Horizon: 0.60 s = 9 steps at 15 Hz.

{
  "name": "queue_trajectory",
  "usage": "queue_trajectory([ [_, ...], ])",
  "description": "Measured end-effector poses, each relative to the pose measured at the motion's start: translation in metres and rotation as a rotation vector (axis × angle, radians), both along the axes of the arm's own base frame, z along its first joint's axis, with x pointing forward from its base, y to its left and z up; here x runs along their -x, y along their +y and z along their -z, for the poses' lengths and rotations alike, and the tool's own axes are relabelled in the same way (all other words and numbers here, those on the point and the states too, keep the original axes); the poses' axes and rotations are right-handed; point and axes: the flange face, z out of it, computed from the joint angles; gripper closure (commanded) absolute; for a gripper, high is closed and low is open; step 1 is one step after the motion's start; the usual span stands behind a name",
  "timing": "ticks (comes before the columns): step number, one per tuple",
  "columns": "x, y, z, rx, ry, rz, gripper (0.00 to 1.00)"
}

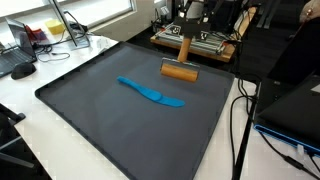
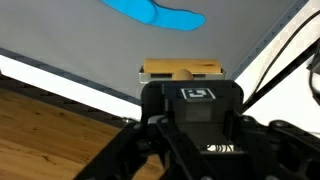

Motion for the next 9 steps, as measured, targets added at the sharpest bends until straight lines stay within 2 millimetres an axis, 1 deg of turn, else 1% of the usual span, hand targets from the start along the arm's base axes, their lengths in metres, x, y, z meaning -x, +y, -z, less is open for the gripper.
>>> queue_trajectory([
  [2,-0.004,-0.01,-0.017,0.018,0.053,-0.071,0.78],
  [4,-0.005,-0.028,-0.042,0.039,0.106,-0.144,0.78],
  [7,-0.002,-0.07,-0.081,0.091,0.148,-0.252,0.78],
  [9,0.004,-0.096,-0.102,0.121,0.165,-0.32,0.78],
])
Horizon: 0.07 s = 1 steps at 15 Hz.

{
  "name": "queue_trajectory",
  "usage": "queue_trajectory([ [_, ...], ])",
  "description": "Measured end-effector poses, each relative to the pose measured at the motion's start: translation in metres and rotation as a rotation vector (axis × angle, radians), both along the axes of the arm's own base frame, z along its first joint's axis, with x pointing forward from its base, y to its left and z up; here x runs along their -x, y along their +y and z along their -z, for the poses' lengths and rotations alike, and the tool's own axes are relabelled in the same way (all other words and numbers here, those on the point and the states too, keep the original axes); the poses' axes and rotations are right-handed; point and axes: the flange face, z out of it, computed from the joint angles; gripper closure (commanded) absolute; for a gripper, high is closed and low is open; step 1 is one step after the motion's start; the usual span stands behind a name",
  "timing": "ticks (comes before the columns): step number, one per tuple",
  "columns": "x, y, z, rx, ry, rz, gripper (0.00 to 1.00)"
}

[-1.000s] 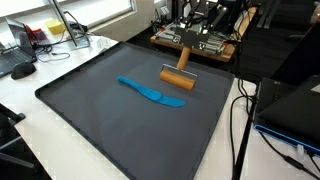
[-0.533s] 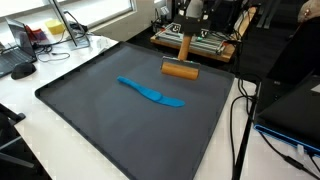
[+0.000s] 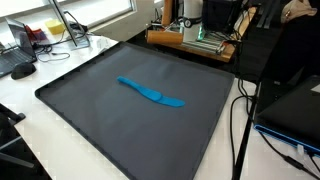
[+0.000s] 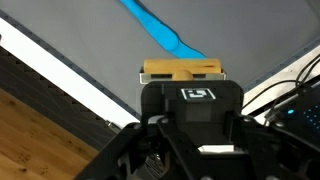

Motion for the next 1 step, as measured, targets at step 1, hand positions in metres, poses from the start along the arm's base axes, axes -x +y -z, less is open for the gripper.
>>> queue_trajectory([
  [1,0.003,-0.0121,-0.0084,0.007,0.006,-0.035,0.78],
])
